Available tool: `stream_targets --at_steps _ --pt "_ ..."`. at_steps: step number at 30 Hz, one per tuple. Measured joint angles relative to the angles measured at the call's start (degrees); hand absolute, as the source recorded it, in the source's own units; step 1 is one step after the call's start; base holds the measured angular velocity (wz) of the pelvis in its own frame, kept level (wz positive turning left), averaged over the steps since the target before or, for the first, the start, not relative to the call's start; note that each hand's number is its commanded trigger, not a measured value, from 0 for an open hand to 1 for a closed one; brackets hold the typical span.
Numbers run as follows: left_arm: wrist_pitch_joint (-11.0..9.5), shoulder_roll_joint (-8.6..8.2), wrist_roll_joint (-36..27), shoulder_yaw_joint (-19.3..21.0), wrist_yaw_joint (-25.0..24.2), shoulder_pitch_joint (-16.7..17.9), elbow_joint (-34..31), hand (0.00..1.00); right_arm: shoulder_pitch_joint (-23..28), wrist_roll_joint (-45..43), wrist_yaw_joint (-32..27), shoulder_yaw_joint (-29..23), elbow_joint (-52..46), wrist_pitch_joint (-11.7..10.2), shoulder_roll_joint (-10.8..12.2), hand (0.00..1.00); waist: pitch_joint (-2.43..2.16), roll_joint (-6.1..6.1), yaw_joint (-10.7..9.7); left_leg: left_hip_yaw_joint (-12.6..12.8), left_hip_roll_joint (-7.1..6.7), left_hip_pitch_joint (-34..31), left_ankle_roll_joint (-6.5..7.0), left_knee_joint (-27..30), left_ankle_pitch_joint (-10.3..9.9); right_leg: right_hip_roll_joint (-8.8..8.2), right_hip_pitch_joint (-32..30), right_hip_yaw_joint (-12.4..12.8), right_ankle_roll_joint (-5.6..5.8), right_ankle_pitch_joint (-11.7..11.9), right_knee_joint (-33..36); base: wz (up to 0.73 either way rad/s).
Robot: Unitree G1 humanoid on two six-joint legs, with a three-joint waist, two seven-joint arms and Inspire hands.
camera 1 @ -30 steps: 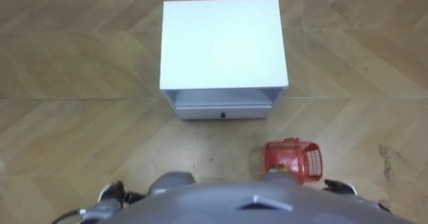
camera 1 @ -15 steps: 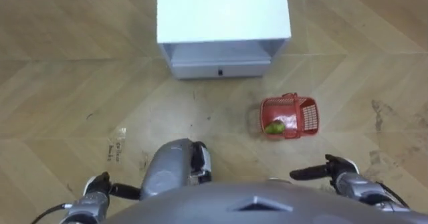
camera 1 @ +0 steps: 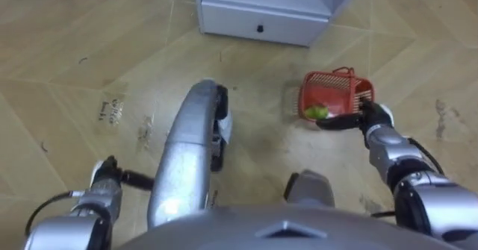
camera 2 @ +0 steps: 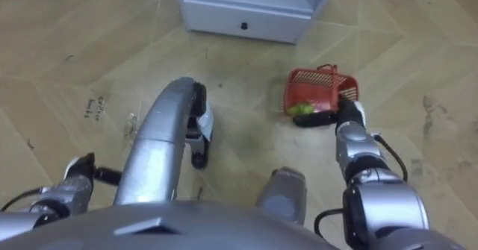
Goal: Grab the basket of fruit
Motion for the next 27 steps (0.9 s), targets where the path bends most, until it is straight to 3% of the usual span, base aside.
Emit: stream_targets --at_steps 4,7,10,14,17,19,20,23,27 --pt "-0.5 0.45 -2.2 -2.8 1.1 1.0 -0.1 0.0 -0.8 1.5 -2.1 0.0 -3.1 0.0 -0.1 0.0 0.05 -0.14 -1.8 1.4 -0.55 -2.1 0.51 4.6 -1.0 -1.17 -0.1 1.8 0.03 0.0 6.5 0.26" --pt "-2.0 0.47 -2.1 -3.3 2.0 2.1 0.4 0.0 -0.8 3.1 -3.8 -0.3 -4.9 -0.1 -0.1 0.0 0.22 -1.25 -2.8 1.6 -0.8 -2.2 0.16 6.3 -1.5 -1.31 0.7 2.5 0.04 0.0 9.1 0.11" --pt "-2.9 0.46 -2.1 -3.5 2.1 4.6 0.4 0.0 -0.8 3.1 -5.8 -1.0 -7.1 -0.1 -0.3 0.0 0.23 -2.06 -3.6 1.5 -0.78 -1.7 -1.07 7.0 -1.9 -1.7 1.4 2.4 0.0 0.0 10.4 0.01" --pt "-2.8 0.52 -2.1 -4.6 2.1 6.3 0.7 0.0 -0.8 3.3 -8.6 -1.5 -9.2 -0.2 -2.7 0.0 0.17 -3.36 -3.5 1.3 -0.76 -1.8 -3.0 8.3 -2.1 -1.55 1.7 2.8 -0.33 -0.2 12.4 0.01" --pt "-2.7 0.51 -2.0 -4.8 1.9 7.0 0.8 0.0 -1.1 3.3 -9.6 -1.4 -9.4 -1.0 -3.9 0.0 0.38 -3.99 -3.4 1.1 -1.0 -2.2 -4.17 10.4 -2.8 -1.45 3.2 2.7 -1.56 -1.1 14.7 0.1" --pt "-2.6 0.51 -1.8 -5.6 1.7 7.2 0.7 0.0 -1.6 3.2 -9.9 -1.4 -9.2 -1.3 -4.2 0.0 0.48 -4.17 -3.4 1.0 -0.89 -2.9 -5.02 12.3 -3.2 -1.29 3.8 3.2 -1.95 -2.1 17.0 -0.05" --pt "-2.5 -0.69 -1.9 -5.7 1.3 7.0 0.6 0.0 -2.2 3.1 -9.9 -1.2 -9.0 -1.5 -5.1 0.0 1.34 -2.8 -3.2 -0.7 -0.95 -3.4 -5.74 13.1 -3.3 0.17 3.6 3.3 -2.13 -2.1 17.5 -0.19" --pt "-2.7 -0.81 -1.9 -6.2 0.2 7.4 0.7 0.0 -2.2 3.9 -10.0 -0.3 -9.0 -1.4 -5.3 0.0 1.13 -2.55 -3.3 -0.9 -1.17 -3.7 -7.35 11.7 -2.9 0.19 2.1 3.8 -2.12 -2.2 18.0 -0.05" --pt "-2.8 -0.77 -2.0 -7.9 -1.2 7.5 0.7 0.0 -3.1 5.4 -9.9 0.8 -9.0 -1.4 -6.5 0.0 1.25 -3.03 -3.2 -1.5 -1.09 -3.9 -8.04 11.5 -2.6 0.82 1.2 4.4 -1.97 -2.3 18.4 -0.06"
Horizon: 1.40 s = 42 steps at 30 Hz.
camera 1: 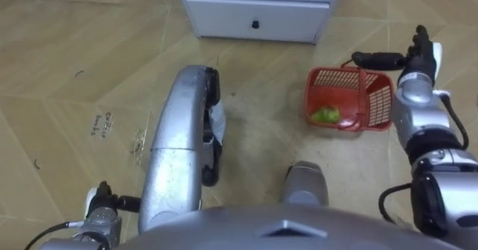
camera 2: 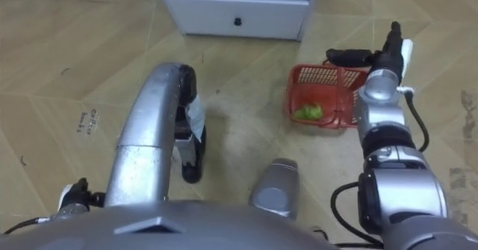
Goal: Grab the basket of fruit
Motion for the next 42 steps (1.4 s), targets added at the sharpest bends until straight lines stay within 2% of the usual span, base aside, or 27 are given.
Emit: stream_targets --at_steps 4,7,13,15,18,27,28,31,32,33,36,42 --pt "0.1 -0.05 0.0 -0.5 -1.0 0.7 -0.6 0.0 -0.2 0.6 0.0 0.0 0.0 0.0 -1.4 0.0 -0.09 0.27 0.3 -0.4 -0.02 -0.8 -0.16 0.1 0.0 0.25 -0.3 -0.7 0.02 0.0 0.1 0.05" --pt "0.2 0.02 0.0 -0.9 -1.0 1.2 -0.6 0.0 -0.2 1.0 0.2 0.0 0.2 0.1 -1.8 0.0 -0.11 0.38 1.5 -0.3 0.1 -1.3 -0.2 0.1 0.0 0.26 -0.9 -0.4 0.04 0.0 0.3 0.0" --pt "0.3 0.17 0.0 -2.9 -2.4 2.7 -1.4 0.0 -0.2 2.5 2.4 3.2 1.5 0.1 -2.5 0.0 -0.24 1.98 3.3 -0.3 0.19 -2.8 -0.22 0.3 0.0 0.36 -2.6 -0.2 0.07 0.0 0.5 0.0" --pt "0.4 0.59 -0.1 -3.5 -3.2 3.0 -2.4 0.0 -0.6 2.6 3.4 4.6 3.3 0.2 -2.8 0.0 -0.23 2.47 4.7 0.0 0.28 -3.4 -0.22 0.3 0.0 0.22 -3.4 0.1 0.07 -0.1 0.8 0.0" --pt "0.5 1.12 -0.1 -5.6 -3.6 3.7 -3.3 0.0 -1.1 3.0 4.1 6.0 5.2 0.2 -3.5 0.0 -0.17 2.76 5.8 0.2 0.32 -4.1 -0.22 0.4 0.0 0.07 -4.3 0.6 0.27 -0.1 1.0 0.0" --pt "1.4 1.23 -1.7 -9.2 -5.2 4.8 -5.0 0.0 -1.2 4.6 4.8 8.1 7.2 0.5 -4.4 0.0 0.08 3.23 6.4 1.2 0.4 -5.2 0.06 0.3 0.0 -0.69 -6.0 1.4 0.46 -0.2 1.3 -0.01" --pt "1.5 1.23 -2.2 -9.2 -5.5 4.8 -5.4 0.0 -1.1 4.7 5.3 9.1 7.4 0.7 -4.7 0.0 0.14 3.53 6.6 1.2 0.49 -5.3 0.05 0.3 0.0 -0.68 -6.3 1.4 0.51 -0.3 1.4 -0.04" --pt "1.4 1.23 -2.5 -10.1 -5.5 4.8 -6.1 0.0 -1.2 6.4 6.4 10.3 9.3 0.9 -5.1 0.0 -0.11 3.99 7.2 1.3 0.57 -5.7 -0.02 0.4 0.1 -0.75 -7.0 1.6 0.5 -0.3 1.7 -0.01" --pt "1.4 1.19 -3.4 -10.7 -5.5 4.8 -6.5 0.0 -1.2 6.7 6.6 10.6 9.9 0.9 -5.3 0.0 0.05 4.38 7.3 1.4 0.62 -5.9 0.05 0.4 0.2 -0.74 -7.1 1.7 0.47 -0.3 1.8 0.0" --pt "1.3 1.2 -3.9 -11.4 -5.5 4.9 -6.6 0.0 -1.2 6.9 6.7 10.8 10.5 1.0 -5.5 0.0 0.0 4.71 7.5 1.5 0.75 -5.9 0.15 0.5 0.2 -0.74 -7.3 1.9 0.47 -0.3 1.9 -0.04" --pt "1.3 1.24 -4.4 -11.4 -5.5 5.4 -6.6 0.0 -1.7 6.8 7.5 11.2 12.1 1.1 -5.7 0.0 -0.01 4.8 7.8 2.1 1.18 -6.0 0.26 0.5 0.2 -0.84 -8.1 2.9 0.49 -0.3 2.3 -0.09" --pt "1.4 1.41 -4.5 -11.5 -6.1 6.3 -6.6 0.0 -2.0 6.9 9.1 11.2 14.6 1.4 -6.1 0.0 0.02 4.85 7.9 2.0 1.26 -6.0 0.27 0.6 0.2 -0.8 -8.1 2.9 0.51 -0.3 2.4 -0.01"
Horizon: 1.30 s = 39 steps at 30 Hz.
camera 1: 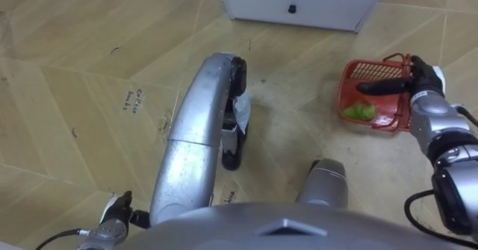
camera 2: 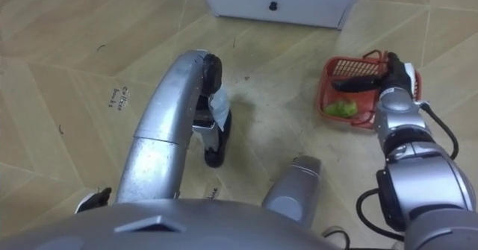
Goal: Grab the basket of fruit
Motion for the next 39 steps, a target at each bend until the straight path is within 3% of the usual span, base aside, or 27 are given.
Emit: stream_targets --at_steps 5,10,12,13,14,15,33,39 --pt "0.2 -0.02 0.1 -2.6 -0.7 0.0 -0.3 0.0 -0.2 0.1 0.0 0.1 3.6 0.1 0.0 0.0 0.0 0.01 0.0 0.0 -0.02 -0.1 0.06 0.0 0.0 0.1 0.0 0.0 0.01 0.0 0.0 0.0" --pt "0.8 -0.02 0.0 -4.1 -1.0 0.1 -2.4 0.0 -0.2 0.2 0.0 0.2 4.1 0.7 -0.2 0.0 0.32 1.06 0.0 -0.1 0.01 -0.4 0.11 0.3 0.0 0.16 -0.1 -0.1 0.03 0.0 0.0 0.0" --pt "0.8 -0.02 0.0 -4.3 -1.1 0.1 -2.9 0.0 -0.3 0.2 0.0 0.6 4.1 0.8 -0.2 0.0 0.24 1.29 0.0 -0.1 0.03 -0.7 0.19 0.3 0.1 0.16 -0.4 -0.1 0.04 0.0 0.1 0.0" --pt "0.9 -0.02 0.0 -4.3 -1.1 0.1 -3.1 0.0 -0.4 0.2 0.0 0.7 4.1 0.8 -0.2 0.58 0.26 1.34 0.2 -0.1 0.1 -1.0 0.2 0.4 0.1 0.2 -0.8 0.0 0.03 0.0 0.2 0.0" --pt "1.1 -0.02 0.0 -4.3 -1.2 0.2 -3.4 0.0 -0.4 0.3 0.0 1.3 4.1 0.8 -0.2 0.93 0.27 1.39 0.2 -0.1 0.11 -1.1 0.22 0.4 0.1 0.22 -0.9 0.0 0.03 0.0 0.3 0.0" --pt "1.1 -0.02 0.0 -4.3 -1.3 0.2 -3.4 0.0 -0.4 0.5 0.0 1.4 4.1 0.8 -0.1 1.0 0.27 1.39 0.3 -0.1 0.09 -1.1 0.22 0.4 0.1 0.2 -0.9 0.0 0.03 0.0 0.3 0.0" --pt "1.2 -0.02 -0.1 -5.3 -2.6 0.2 -3.3 0.0 -0.5 2.8 1.7 3.6 4.2 0.8 -0.1 1.0 0.52 0.97 2.4 -0.2 0.01 -1.2 0.41 0.7 0.2 0.62 -0.6 -0.1 0.03 0.0 0.4 0.0" --pt "1.4 -0.02 -3.9 -5.7 -2.6 0.2 -3.3 0.0 -0.5 3.8 1.8 5.1 5.6 0.9 0.0 1.0 0.44 1.1 3.1 -1.1 -0.06 -1.2 0.37 1.1 0.2 1.18 0.2 -1.0 0.03 0.0 0.4 0.0"
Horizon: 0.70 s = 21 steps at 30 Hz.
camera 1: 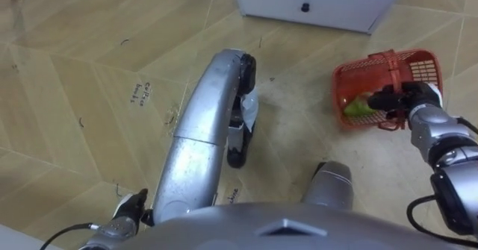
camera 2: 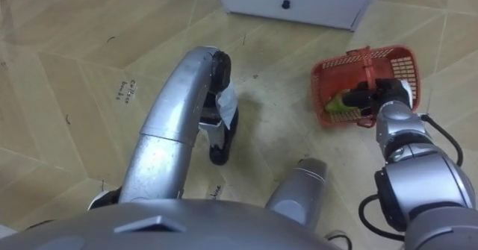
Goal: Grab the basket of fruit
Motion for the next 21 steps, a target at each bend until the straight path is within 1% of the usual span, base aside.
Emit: stream_targets --at_steps 2,7,10,12,14,16,17,18,20,21 --pt "0.2 0.0 -0.6 -0.7 0.0 0.0 0.0 0.0 0.0 0.7 0.0 0.0 0.1 0.1 0.0 1.0 0.01 -0.01 0.0 -0.1 -0.04 0.0 0.04 0.1 0.0 -0.08 0.1 0.0 0.0 0.0 0.1 0.0" --pt "0.1 -0.01 -0.8 -0.7 0.1 0.0 0.0 0.0 0.0 0.8 0.0 0.0 0.2 0.3 0.0 1.0 -0.03 0.04 -0.1 -0.1 -0.04 0.0 0.08 0.3 0.0 -0.07 0.1 -0.1 0.0 0.0 0.1 0.0" --pt "0.1 -0.27 -2.5 -0.7 0.5 -0.2 0.2 0.0 0.0 0.8 -0.1 0.0 0.2 0.3 0.0 1.0 0.01 -0.02 -0.2 -0.1 0.02 0.0 0.09 0.4 0.0 0.15 0.2 0.1 -0.03 0.0 0.1 -0.01" --pt "0.2 -0.34 -2.7 -0.6 0.6 -1.0 0.2 0.0 0.0 0.8 -0.4 -0.1 0.1 0.3 0.0 1.0 0.07 -0.13 -0.3 -0.3 0.08 0.0 0.22 0.7 -0.1 0.35 0.4 0.1 -0.03 0.0 0.1 -0.02" --pt "0.1 -0.34 -2.7 -0.5 0.7 -2.5 1.0 0.0 0.0 0.9 -0.7 -0.1 -0.3 0.3 0.1 1.0 0.14 -0.28 -0.3 -0.5 -0.08 0.1 0.25 0.9 -0.1 0.72 0.7 0.4 -0.03 0.0 0.1 0.0" --pt "0.1 -0.31 -2.7 -0.2 1.1 -4.1 1.5 0.0 0.0 1.2 -0.7 -0.2 -1.3 0.3 0.1 1.0 0.2 -0.71 -0.7 -0.6 -0.9 0.4 0.25 0.9 -0.1 0.6 1.3 0.3 -0.04 0.0 0.1 0.03" --pt "0.0 -0.32 -2.7 -0.2 1.6 -5.1 1.8 0.0 0.0 1.7 -0.9 -0.3 -2.4 0.3 0.1 1.0 0.27 -0.9 -1.2 -0.8 -1.04 0.6 0.26 0.9 -0.1 0.64 1.9 -0.1 -0.04 0.0 -0.1 0.04" --pt "-0.3 -0.34 -2.5 0.3 2.0 -6.1 2.2 0.0 0.0 2.4 -0.9 -0.6 -3.6 0.4 0.2 1.0 0.36 -1.62 -1.3 -0.8 -1.04 0.8 0.27 1.0 -0.1 0.64 2.1 0.0 -0.05 0.0 0.0 0.0" --pt "-0.8 -0.35 -2.5 1.6 2.3 -6.8 2.2 0.0 0.0 2.7 -1.0 -0.7 -6.3 0.4 0.1 1.0 0.31 -2.26 -1.8 -1.0 -1.05 0.9 0.27 1.1 -0.1 0.72 2.3 -0.1 -0.06 0.0 -0.1 0.0" --pt "-0.9 -0.39 -2.7 1.8 2.5 -7.1 2.2 0.0 0.0 2.8 -1.1 -0.7 -7.3 0.4 0.1 1.0 0.3 -2.28 -2.1 -1.2 -1.12 0.9 0.27 1.2 -0.1 0.71 2.6 -0.4 -0.09 0.0 -0.1 0.05"
